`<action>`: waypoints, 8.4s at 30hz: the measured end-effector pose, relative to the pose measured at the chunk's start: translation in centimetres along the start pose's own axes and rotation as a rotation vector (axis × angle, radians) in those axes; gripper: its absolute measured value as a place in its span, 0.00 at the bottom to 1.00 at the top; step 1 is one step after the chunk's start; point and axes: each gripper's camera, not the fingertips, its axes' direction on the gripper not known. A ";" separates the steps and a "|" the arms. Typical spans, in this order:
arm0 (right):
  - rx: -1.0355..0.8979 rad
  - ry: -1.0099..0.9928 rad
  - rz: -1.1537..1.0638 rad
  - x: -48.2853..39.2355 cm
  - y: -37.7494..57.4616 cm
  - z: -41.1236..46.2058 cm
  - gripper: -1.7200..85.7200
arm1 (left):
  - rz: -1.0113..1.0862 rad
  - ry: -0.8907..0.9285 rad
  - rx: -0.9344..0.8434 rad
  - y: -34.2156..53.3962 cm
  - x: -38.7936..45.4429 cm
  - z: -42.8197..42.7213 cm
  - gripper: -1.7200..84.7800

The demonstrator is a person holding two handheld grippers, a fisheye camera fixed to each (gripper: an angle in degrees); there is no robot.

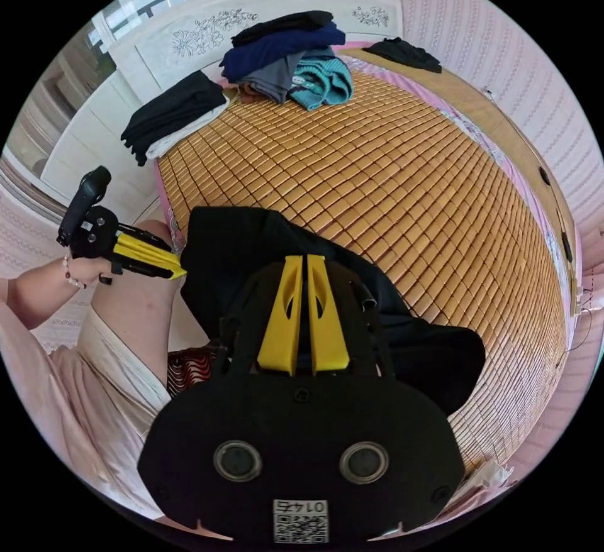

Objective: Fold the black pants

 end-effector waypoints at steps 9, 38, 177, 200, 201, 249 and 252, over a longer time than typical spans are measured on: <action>0.776 0.101 0.507 12.6 20.2 -21.1 0.02 | 0.565 0.262 0.401 0.8 14.6 -11.0 0.01; 0.214 -0.126 0.188 20.0 -3.8 -0.6 0.02 | -0.102 0.207 0.608 8.4 -2.8 -14.0 0.01; 0.548 0.257 0.907 22.8 45.6 31.9 0.03 | 1.002 -0.126 -0.110 -23.7 22.2 23.3 0.01; -0.091 0.373 0.895 41.3 27.3 40.7 0.02 | -0.184 -0.315 0.191 -20.5 -12.7 0.8 0.09; -0.077 0.390 0.880 41.4 26.1 40.2 0.03 | -0.218 -0.332 0.190 -20.2 -14.4 -0.1 0.09; -0.073 0.044 0.978 51.2 15.5 28.9 0.26 | -0.297 -0.491 -0.017 -31.4 -28.8 -8.2 0.01; -0.103 0.125 0.945 48.4 17.2 28.4 0.19 | -0.291 -0.512 -0.002 -31.6 -28.6 -8.1 0.01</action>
